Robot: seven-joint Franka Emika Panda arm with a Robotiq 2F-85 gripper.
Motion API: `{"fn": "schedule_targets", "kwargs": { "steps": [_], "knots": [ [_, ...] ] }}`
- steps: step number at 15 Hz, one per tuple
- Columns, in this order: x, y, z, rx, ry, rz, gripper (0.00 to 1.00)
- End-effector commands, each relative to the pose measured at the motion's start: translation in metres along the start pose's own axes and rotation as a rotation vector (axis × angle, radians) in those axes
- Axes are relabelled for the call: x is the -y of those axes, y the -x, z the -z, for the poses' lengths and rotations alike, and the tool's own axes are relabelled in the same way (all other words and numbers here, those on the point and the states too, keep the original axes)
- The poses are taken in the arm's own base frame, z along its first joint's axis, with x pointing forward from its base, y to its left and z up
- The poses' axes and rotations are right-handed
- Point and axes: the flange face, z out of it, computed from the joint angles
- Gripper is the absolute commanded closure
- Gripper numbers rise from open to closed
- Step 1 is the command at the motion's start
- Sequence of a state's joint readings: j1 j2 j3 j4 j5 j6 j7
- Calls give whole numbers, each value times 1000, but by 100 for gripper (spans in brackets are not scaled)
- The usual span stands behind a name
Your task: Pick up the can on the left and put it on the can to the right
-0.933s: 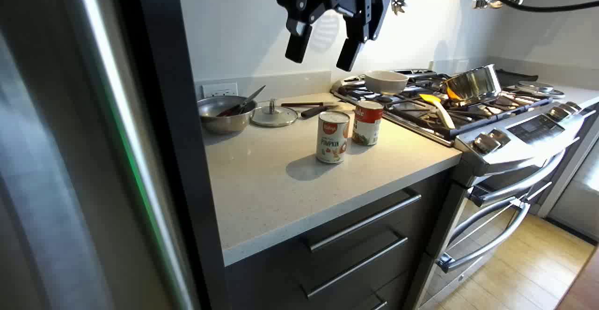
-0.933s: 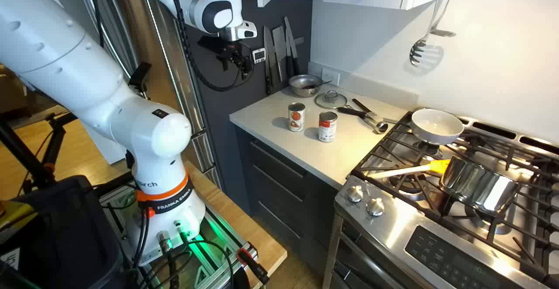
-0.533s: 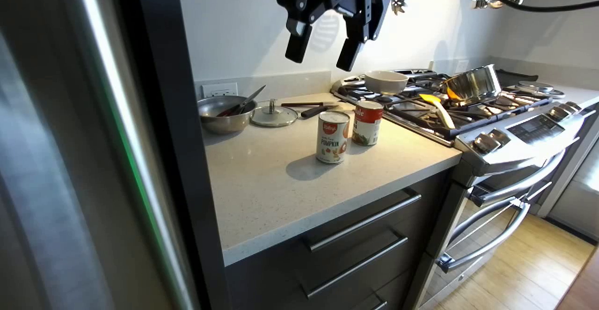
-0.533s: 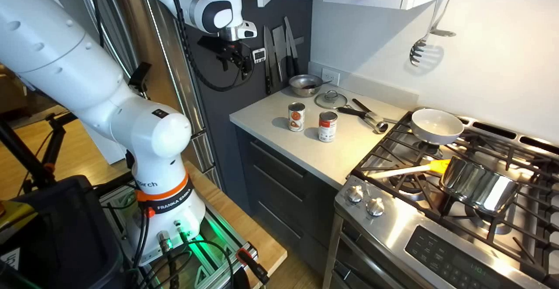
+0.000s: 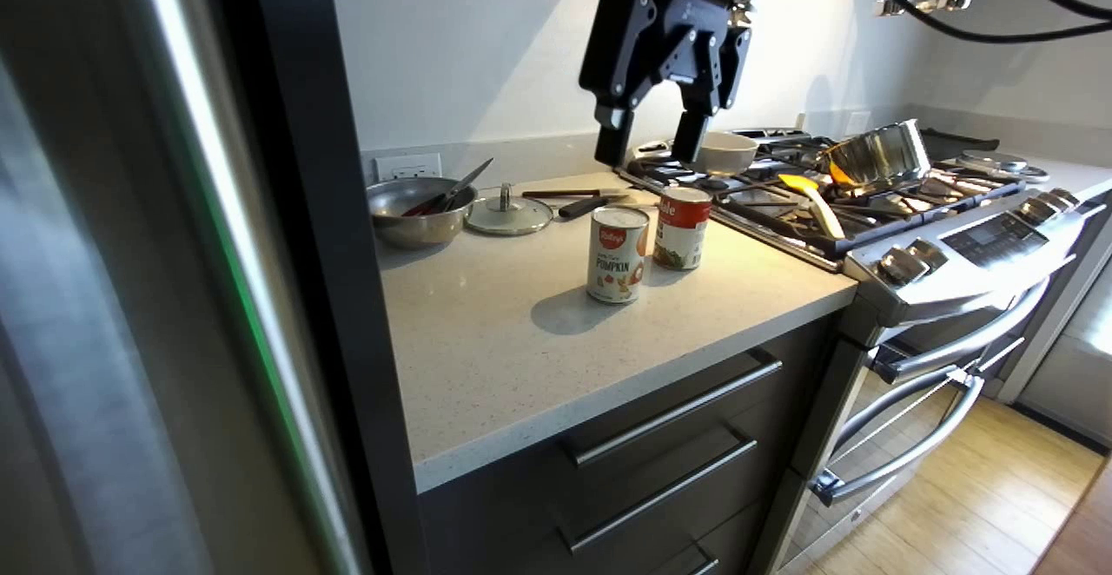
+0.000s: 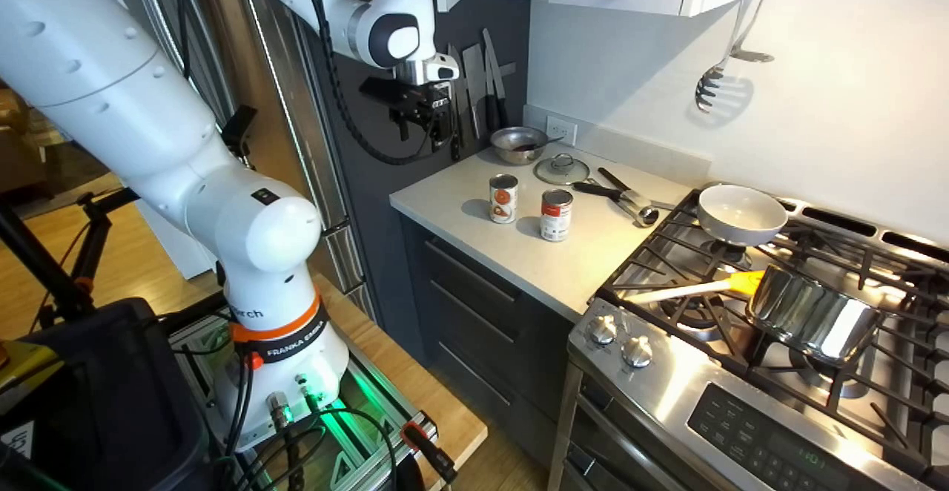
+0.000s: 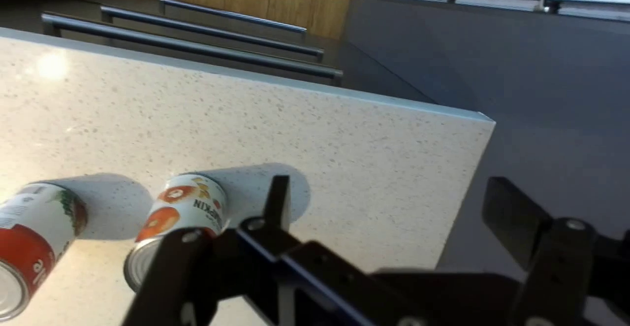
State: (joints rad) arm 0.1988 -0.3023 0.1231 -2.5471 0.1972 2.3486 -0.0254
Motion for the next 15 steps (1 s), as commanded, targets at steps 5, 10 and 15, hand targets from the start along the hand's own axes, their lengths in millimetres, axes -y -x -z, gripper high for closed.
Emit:
{"fn": "schedule_targets", "kwargs": {
  "steps": [5,10,15],
  "knots": [
    [-47,-41,-39,102,147,163,0],
    [-48,-43,-41,89,135,134,0],
    [-64,-48,-49,84,116,129,0]
  ]
}}
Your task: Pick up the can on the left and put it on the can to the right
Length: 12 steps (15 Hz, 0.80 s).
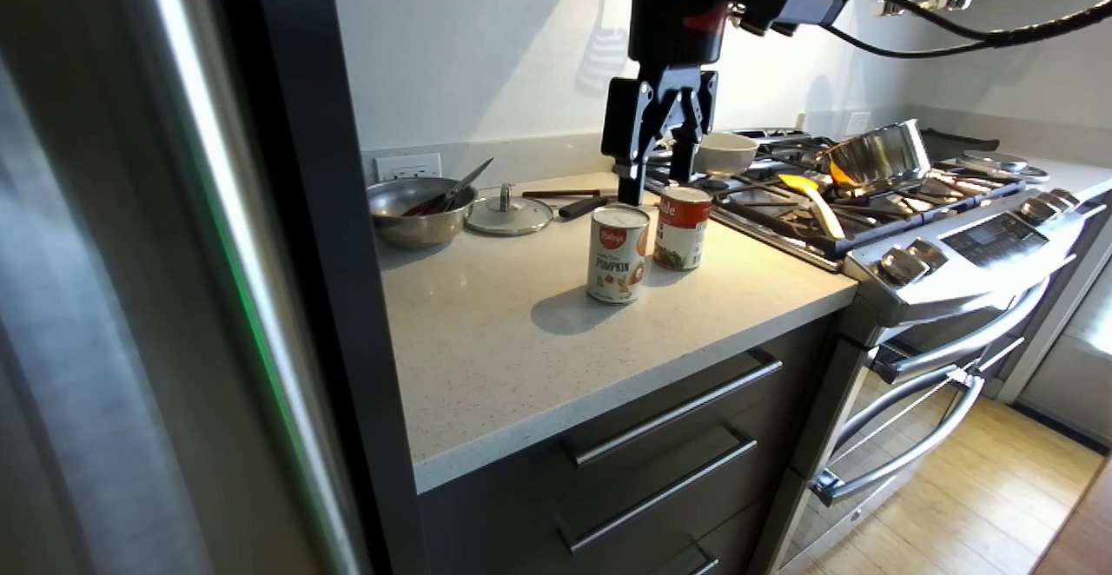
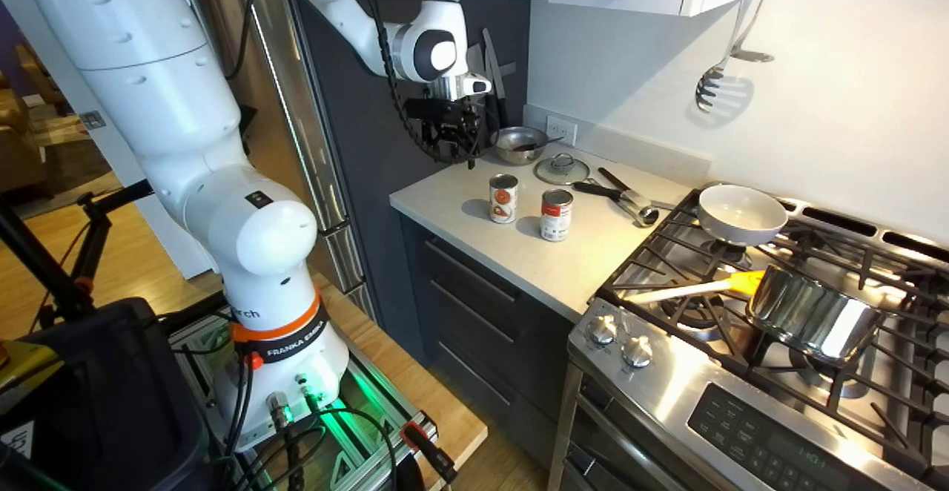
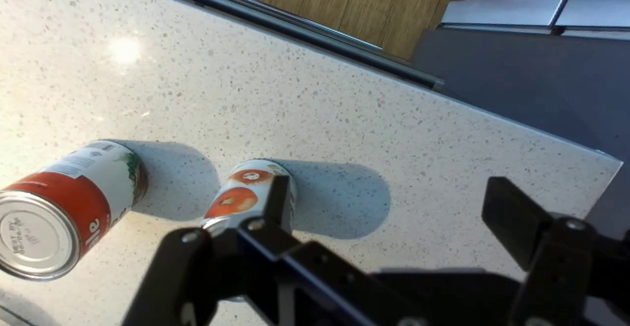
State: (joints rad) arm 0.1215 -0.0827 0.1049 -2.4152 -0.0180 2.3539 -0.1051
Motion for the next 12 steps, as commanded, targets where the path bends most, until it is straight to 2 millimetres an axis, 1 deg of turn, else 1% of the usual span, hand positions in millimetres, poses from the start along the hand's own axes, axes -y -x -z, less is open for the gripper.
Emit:
{"fn": "schedule_targets", "kwargs": {
  "steps": [1,4,5,7,9,12],
  "knots": [
    [-22,-3,-13,-21,-36,3,0],
    [-43,-6,-21,-67,-45,23,0],
    [-51,-7,-23,-86,-24,32,0],
    [-61,-10,-29,-117,-23,55,0],
    [-69,-12,-37,-133,-23,77,0],
    [-76,-15,-51,-149,-46,90,0]
  ]
}}
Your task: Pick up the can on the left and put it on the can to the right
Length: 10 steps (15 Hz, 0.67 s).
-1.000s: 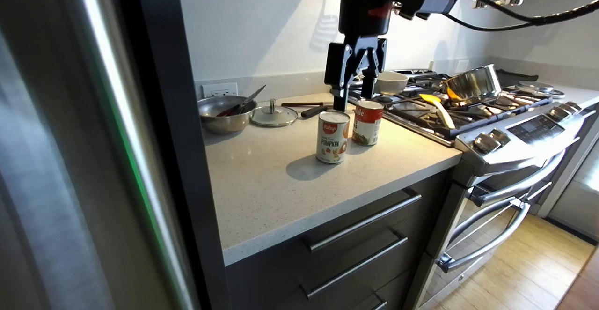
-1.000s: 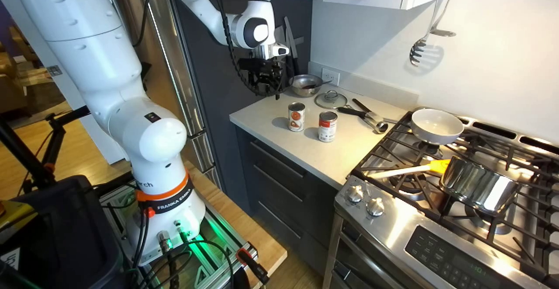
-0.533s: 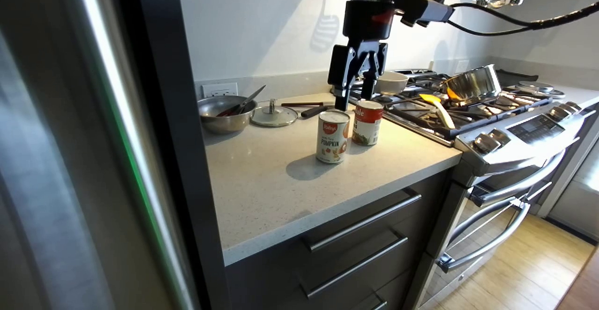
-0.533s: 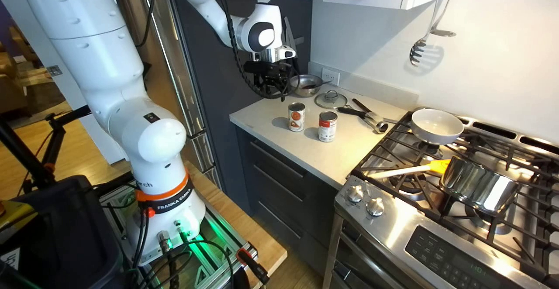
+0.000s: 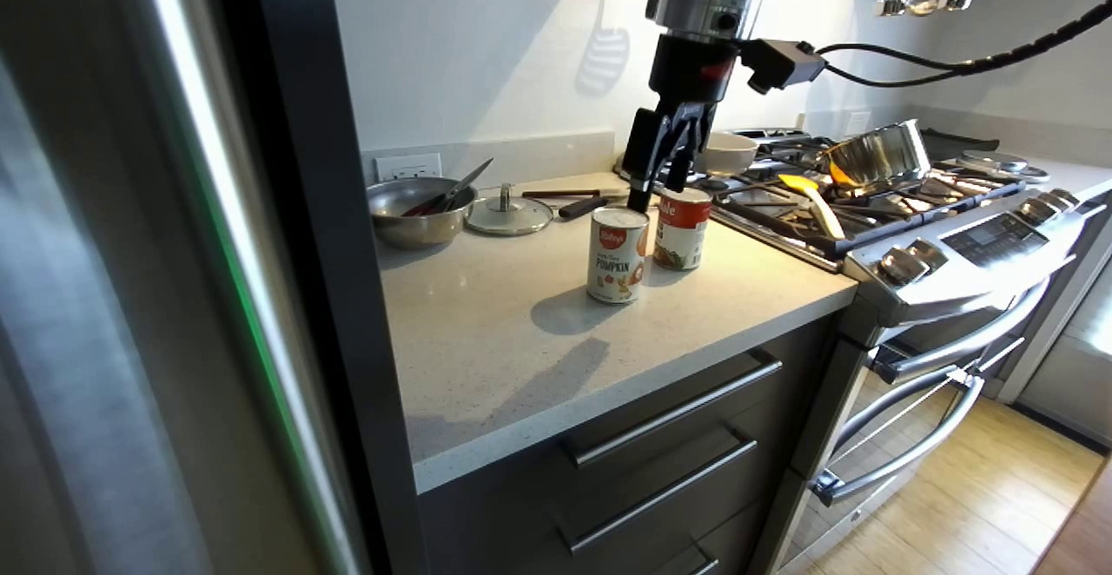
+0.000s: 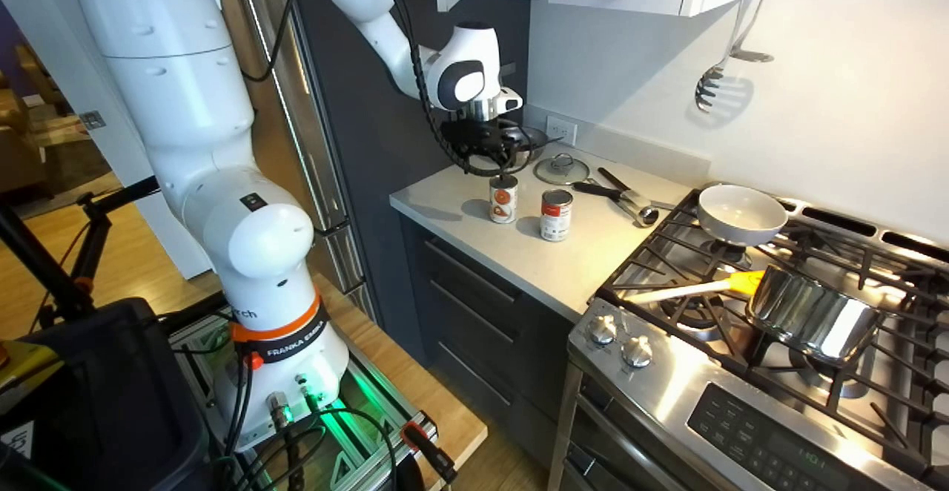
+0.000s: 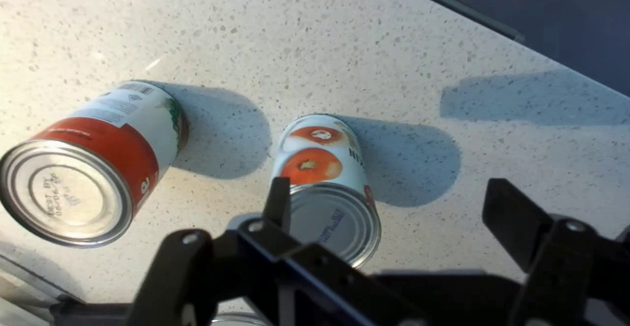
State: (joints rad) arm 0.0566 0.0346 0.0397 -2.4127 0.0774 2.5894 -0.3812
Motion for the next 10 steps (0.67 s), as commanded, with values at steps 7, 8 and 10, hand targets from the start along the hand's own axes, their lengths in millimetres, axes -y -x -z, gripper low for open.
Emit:
{"fn": "schedule_targets", "kwargs": {
  "steps": [7,8,10],
  "knots": [
    [-29,-10,-39,-27,-26,55,0],
    [-31,-11,-41,-25,-23,56,0],
    [-33,-17,-44,-29,-22,60,0]
  ]
}}
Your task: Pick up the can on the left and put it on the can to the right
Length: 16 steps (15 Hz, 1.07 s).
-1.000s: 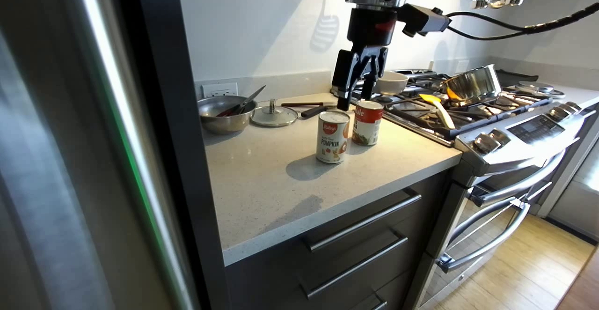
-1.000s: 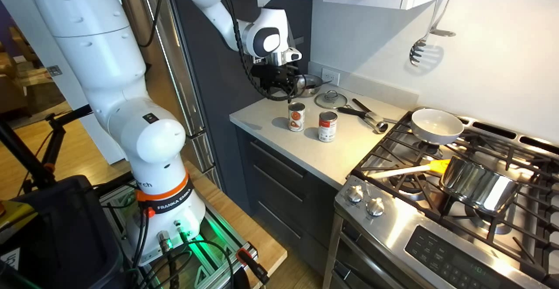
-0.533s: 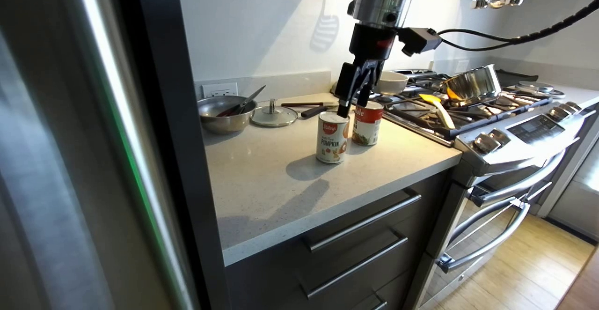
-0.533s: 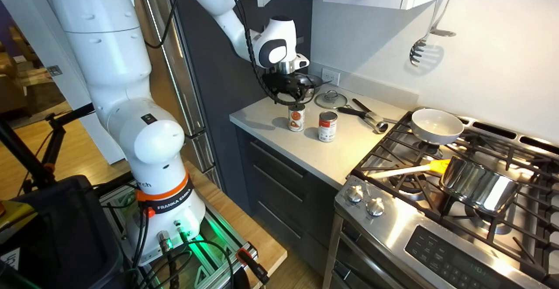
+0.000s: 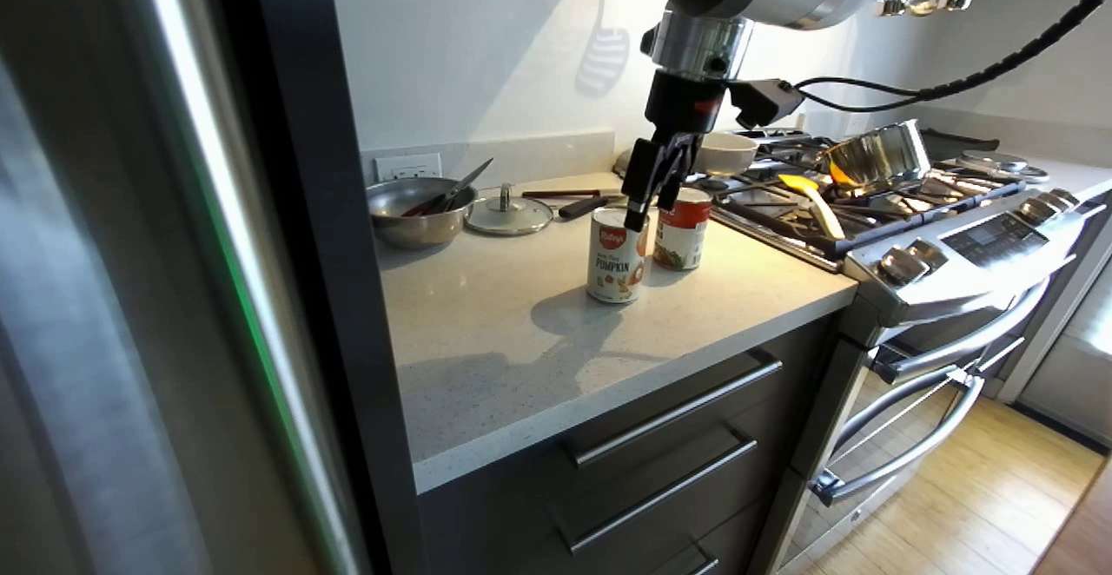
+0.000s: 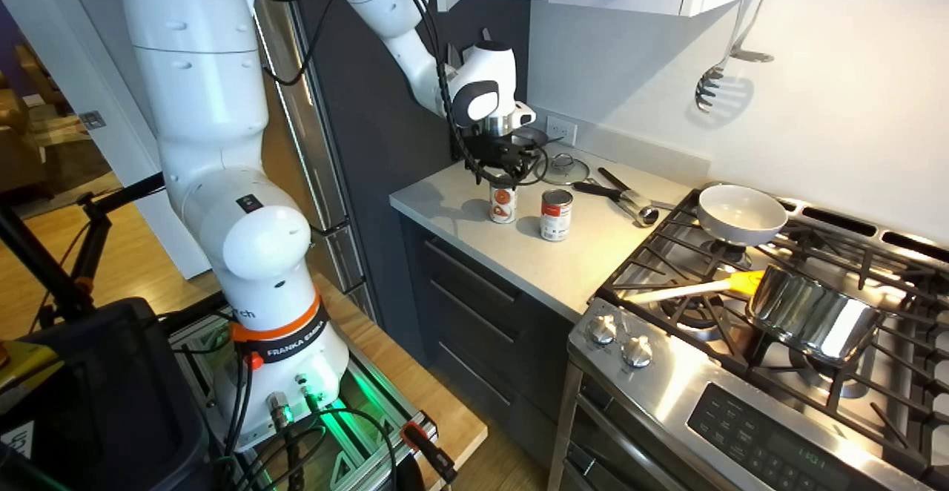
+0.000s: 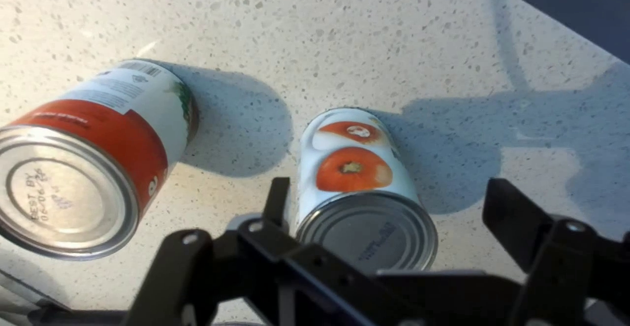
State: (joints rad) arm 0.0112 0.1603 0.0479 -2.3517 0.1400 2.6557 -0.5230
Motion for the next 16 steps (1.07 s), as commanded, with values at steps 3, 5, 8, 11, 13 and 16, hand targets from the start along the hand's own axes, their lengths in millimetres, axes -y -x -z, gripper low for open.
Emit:
{"fn": "schedule_targets", "kwargs": {
  "steps": [3,5,8,11,13,16],
  "knots": [
    [-6,-18,-12,-21,-7,22,0],
    [-6,-23,-16,-20,-4,29,0],
    [-6,-29,-22,-16,-9,33,0],
    [-11,-32,-24,-13,-6,34,0],
    [-12,-33,-26,-9,-10,34,0],
    [-14,-36,-30,-6,-13,34,0]
  ]
}}
